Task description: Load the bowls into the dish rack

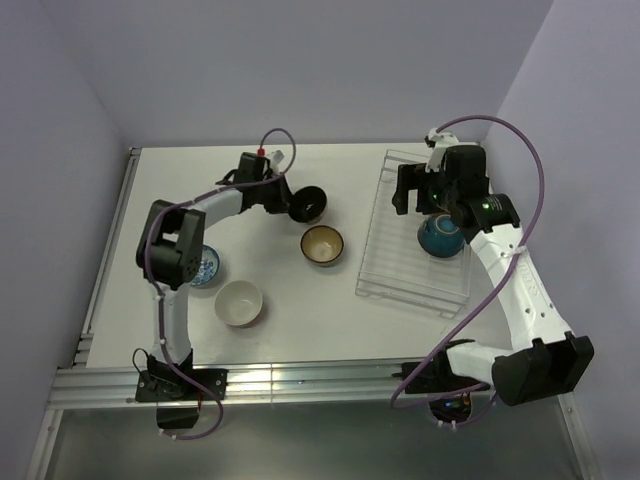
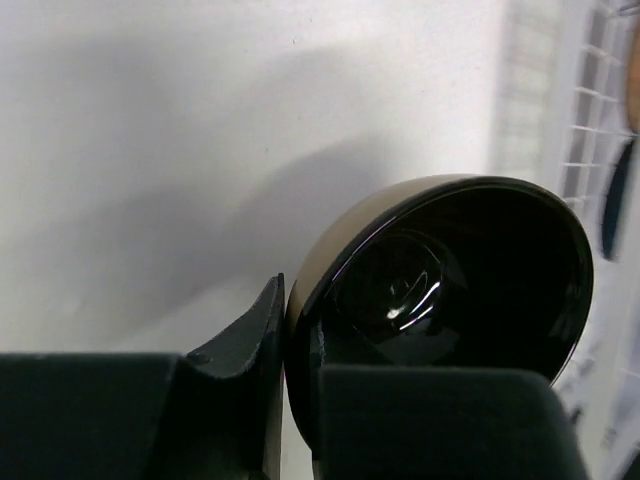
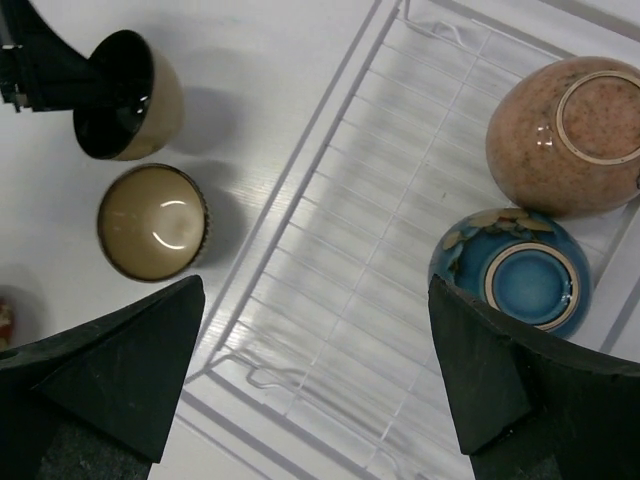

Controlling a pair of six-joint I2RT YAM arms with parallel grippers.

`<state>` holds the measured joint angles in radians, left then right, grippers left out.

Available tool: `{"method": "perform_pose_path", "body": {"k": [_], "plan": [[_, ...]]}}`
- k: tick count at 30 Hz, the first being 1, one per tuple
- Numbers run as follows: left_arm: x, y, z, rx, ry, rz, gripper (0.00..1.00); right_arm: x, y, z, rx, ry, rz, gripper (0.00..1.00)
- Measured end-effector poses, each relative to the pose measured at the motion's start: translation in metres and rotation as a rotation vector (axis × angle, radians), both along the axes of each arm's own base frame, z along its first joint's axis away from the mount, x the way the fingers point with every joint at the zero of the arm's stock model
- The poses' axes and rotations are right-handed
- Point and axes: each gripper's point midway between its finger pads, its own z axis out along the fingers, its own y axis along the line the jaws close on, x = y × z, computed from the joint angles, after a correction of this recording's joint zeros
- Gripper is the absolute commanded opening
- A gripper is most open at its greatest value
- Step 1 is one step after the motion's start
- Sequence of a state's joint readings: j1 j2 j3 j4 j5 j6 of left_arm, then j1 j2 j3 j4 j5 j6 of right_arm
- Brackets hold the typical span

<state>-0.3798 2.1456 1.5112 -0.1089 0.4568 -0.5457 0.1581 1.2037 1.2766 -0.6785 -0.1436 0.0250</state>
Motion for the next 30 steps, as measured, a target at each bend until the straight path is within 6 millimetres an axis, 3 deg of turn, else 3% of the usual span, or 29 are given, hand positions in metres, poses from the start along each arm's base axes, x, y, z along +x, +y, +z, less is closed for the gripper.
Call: {"method": "perform_pose_path", "body": {"k": [2,5,10,12,14,17,23,30], "plan": [[-0.006,0.017,0.019,-0.035,0.0,0.009,0.0,-0.003,0.002,0.008,0.035,-0.016,-0.015,1.0],[-0.014,0.026,0.074,-0.092,-0.088,0.003,0.0,-0.01,0.005,0.029,0.094,-0.078,-0.029,1.0],[-0.038,0.009,0.184,-0.211,-0.319,-0.074,0.0,-0.027,0.011,0.059,0.176,-0.17,-0.012,1.0],[-0.051,0.0,0.215,-0.256,-0.393,-0.108,0.0,-0.034,0.015,0.064,0.204,-0.179,0.011,1.0],[-0.069,-0.014,0.232,-0.311,-0.436,-0.153,0.0,-0.04,0.022,0.064,0.234,-0.171,0.048,1.0],[-0.095,-0.041,0.231,-0.393,-0.409,-0.227,0.0,-0.051,0.03,0.058,0.286,-0.131,0.098,1.0],[-0.138,-0.1,0.189,-0.515,-0.215,-0.353,0.0,-0.07,0.025,0.051,0.402,-0.07,0.101,1.0],[-0.161,-0.139,0.169,-0.605,-0.078,-0.404,0.0,-0.088,0.025,0.039,0.544,0.009,0.078,1.0]]}}
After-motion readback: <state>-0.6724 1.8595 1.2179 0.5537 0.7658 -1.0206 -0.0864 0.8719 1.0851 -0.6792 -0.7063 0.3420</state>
